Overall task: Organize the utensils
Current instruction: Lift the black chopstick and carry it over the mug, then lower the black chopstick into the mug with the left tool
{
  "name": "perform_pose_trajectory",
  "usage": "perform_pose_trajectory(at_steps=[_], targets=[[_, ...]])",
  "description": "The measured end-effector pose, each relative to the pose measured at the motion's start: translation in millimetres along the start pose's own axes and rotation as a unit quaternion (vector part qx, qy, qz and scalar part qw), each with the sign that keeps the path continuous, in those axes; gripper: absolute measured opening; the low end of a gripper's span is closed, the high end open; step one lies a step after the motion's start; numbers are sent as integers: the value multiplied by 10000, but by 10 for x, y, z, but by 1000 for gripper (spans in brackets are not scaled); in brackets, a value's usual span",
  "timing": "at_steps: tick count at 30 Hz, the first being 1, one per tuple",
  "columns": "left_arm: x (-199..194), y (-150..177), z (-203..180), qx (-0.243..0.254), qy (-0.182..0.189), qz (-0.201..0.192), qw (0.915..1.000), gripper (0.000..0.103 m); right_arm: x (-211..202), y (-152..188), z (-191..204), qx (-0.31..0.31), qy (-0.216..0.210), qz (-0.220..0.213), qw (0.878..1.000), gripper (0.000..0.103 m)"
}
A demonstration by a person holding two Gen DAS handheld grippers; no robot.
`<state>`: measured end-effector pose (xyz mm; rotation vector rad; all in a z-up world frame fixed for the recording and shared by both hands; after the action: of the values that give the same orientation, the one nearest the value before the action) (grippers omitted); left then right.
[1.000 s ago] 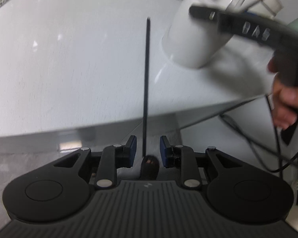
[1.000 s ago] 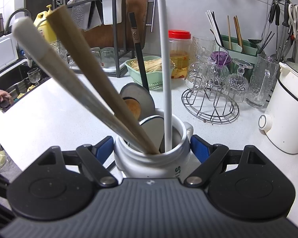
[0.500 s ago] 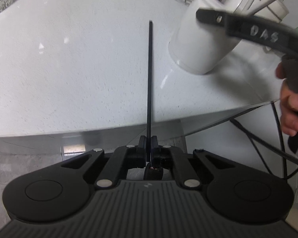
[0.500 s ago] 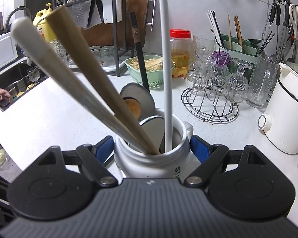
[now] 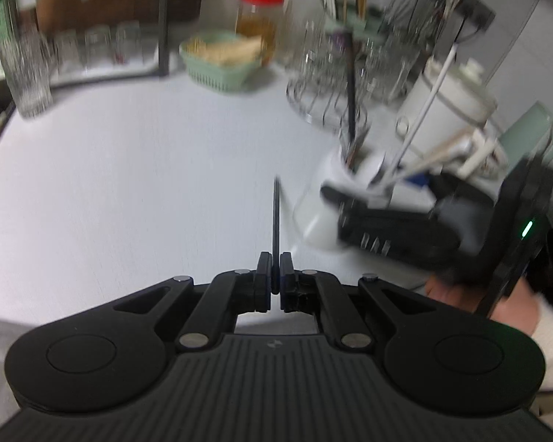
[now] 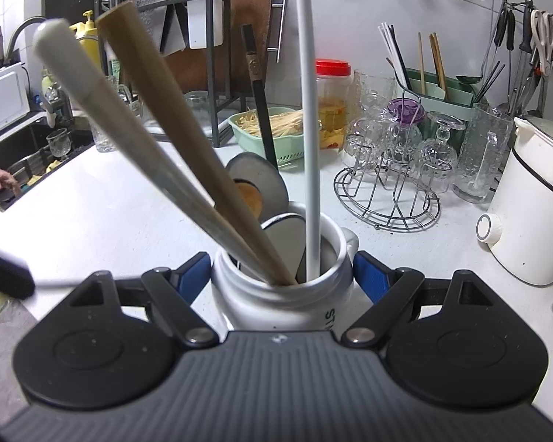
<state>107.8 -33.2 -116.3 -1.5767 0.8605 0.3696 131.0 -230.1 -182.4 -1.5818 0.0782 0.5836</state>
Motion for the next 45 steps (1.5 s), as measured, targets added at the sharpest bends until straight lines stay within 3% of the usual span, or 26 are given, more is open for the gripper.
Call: perform_pose_trajectory(at_steps=[7,15,21,32,45], targets=[[-197,-416,-47,40,-171,-597,9981,5,-4,10,4,65,57,-49,10000,86],[-433,-837,-119,286,28,-631,9976,5,0,9,14,91,115,-62,9999,86],[-635,-1130,-292,752,138,-739,9943,4,-13,25,16,93,118,-131,9998,86],[-608,-1211,-414,953,240,-631,9932,4,-18,28,15,116,147,-169,9997,86],[-636,-1659,-659,1181,475,-1179,9848,4,-16,14,16,108,120,-140,9998,86]])
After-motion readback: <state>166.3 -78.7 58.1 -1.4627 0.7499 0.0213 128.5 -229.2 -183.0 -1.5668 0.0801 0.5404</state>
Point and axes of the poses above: each gripper's, at about its wrist camera, not at the fingertips, and x roughly the way its jaws point, z to its left, y to its underside, the point moved 3 cm from there along x, roughly the way its jaws point, and after that the axes turned 11 degrees about -z, right-handed, at the moved point
